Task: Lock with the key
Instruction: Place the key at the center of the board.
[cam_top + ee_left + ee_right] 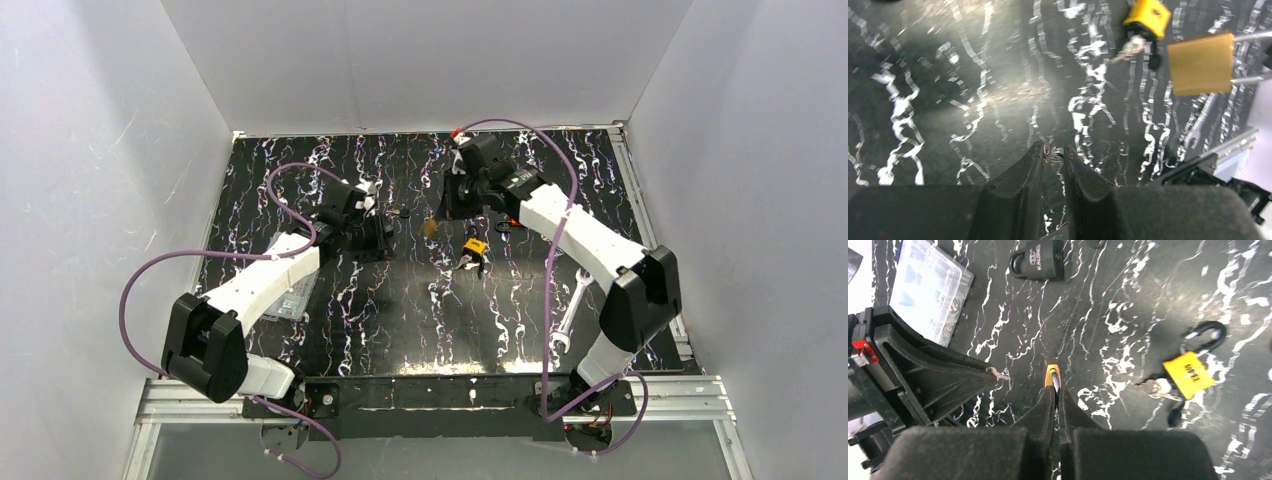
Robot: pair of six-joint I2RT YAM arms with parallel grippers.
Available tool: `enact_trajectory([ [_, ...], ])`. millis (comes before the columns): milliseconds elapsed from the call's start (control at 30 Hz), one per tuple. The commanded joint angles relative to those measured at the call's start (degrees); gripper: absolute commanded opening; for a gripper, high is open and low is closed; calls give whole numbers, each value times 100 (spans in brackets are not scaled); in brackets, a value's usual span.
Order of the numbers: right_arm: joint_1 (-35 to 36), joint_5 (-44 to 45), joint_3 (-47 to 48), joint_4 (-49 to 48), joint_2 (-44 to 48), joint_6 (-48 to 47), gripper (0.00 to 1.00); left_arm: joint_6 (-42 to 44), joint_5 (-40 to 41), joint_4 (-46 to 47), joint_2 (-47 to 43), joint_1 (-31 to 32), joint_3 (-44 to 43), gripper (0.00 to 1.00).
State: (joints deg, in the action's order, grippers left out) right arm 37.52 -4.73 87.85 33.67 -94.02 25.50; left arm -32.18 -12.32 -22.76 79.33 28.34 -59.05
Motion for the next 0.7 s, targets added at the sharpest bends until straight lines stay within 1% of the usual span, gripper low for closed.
enact_trajectory([
  [0,39,-759,-262,-855,-278,674,1,-442,484,-105,-35,-219,417,0],
  [167,283,-1241,-266,-1151,-961,1002,1,-701,565,63,25,-252,1021,0],
  [300,514,-1385,-76,-1188,-1486,1175,1,-844,492,322,39,-250,1458,0],
  [500,731,-1426,157,-1128,-2002,1257,1,-904,424,502,130,-250,1763,0],
  [667,811,-1469,162,-1169,-2204,1300,1,-960,604,398,190,-251,1860,0],
])
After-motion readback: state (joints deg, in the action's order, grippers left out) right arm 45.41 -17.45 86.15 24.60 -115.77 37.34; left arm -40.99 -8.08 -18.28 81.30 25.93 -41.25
